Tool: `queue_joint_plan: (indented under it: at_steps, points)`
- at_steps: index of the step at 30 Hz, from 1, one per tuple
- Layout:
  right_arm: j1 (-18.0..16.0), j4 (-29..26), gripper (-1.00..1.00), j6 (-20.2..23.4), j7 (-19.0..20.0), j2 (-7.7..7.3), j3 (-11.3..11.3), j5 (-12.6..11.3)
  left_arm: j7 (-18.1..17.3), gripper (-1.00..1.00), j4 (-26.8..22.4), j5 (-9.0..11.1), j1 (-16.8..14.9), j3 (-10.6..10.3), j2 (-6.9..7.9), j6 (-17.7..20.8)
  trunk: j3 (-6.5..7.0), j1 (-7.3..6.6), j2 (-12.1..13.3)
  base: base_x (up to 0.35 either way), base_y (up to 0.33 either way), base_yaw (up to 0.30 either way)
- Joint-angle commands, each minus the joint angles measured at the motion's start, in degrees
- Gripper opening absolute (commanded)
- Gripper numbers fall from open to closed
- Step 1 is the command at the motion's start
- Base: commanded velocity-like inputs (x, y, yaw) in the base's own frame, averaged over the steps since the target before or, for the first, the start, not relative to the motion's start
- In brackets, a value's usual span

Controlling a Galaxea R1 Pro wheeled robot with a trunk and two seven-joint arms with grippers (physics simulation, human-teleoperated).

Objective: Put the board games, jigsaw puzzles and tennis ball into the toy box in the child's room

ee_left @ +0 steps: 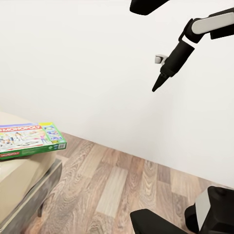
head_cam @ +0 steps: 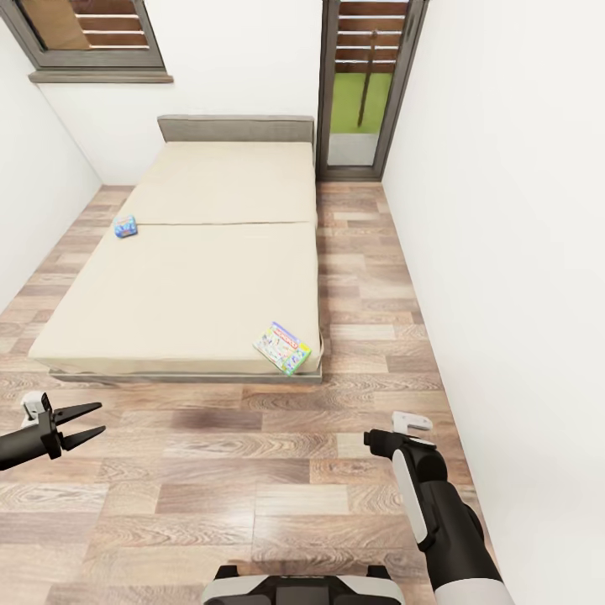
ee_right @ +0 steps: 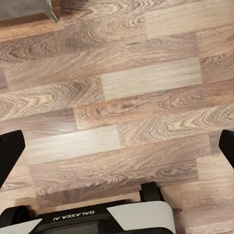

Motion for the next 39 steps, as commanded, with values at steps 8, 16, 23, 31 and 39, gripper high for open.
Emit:
queue_joint_plan:
  at_steps: [8,16,23,31,39]
  points:
    - [-0.03,-0.06,1.0,0.18,-0.29,0.04,-0.05,-0.3,-0.24,1.0,0.03,0.12,-0.04,-0.2,0.01,0.54,0.67,0.04,-0.09,0.0,0.0,0.0]
    - [-0.03,-0.06,1.0,0.09,-0.29,0.04,-0.05,-0.3,-0.24,1.0,0.03,0.13,-0.04,-0.19,0.0,0.52,1.42,0.04,-0.09,0.0,0.0,0.0]
    - [-0.03,-0.05,1.0,-0.7,-0.34,0.04,-0.05,-0.3,-0.24,1.0,0.03,0.17,-0.04,-0.19,0.01,0.52,2.07,0.04,-0.09,0.0,0.0,0.0]
    - [-0.03,1.19,1.0,-1.31,-0.38,0.04,-0.05,-0.3,-0.24,1.0,0.03,0.2,-0.04,-0.19,0.02,0.52,2.81,0.04,-0.09,0.0,0.0,0.0]
    - [-0.03,1.7,1.0,-1.4,-0.38,0.04,-0.05,-0.3,-0.24,1.0,0.03,0.2,-0.04,-0.24,0.0,0.52,3.56,0.04,-0.09,0.0,0.0,0.0]
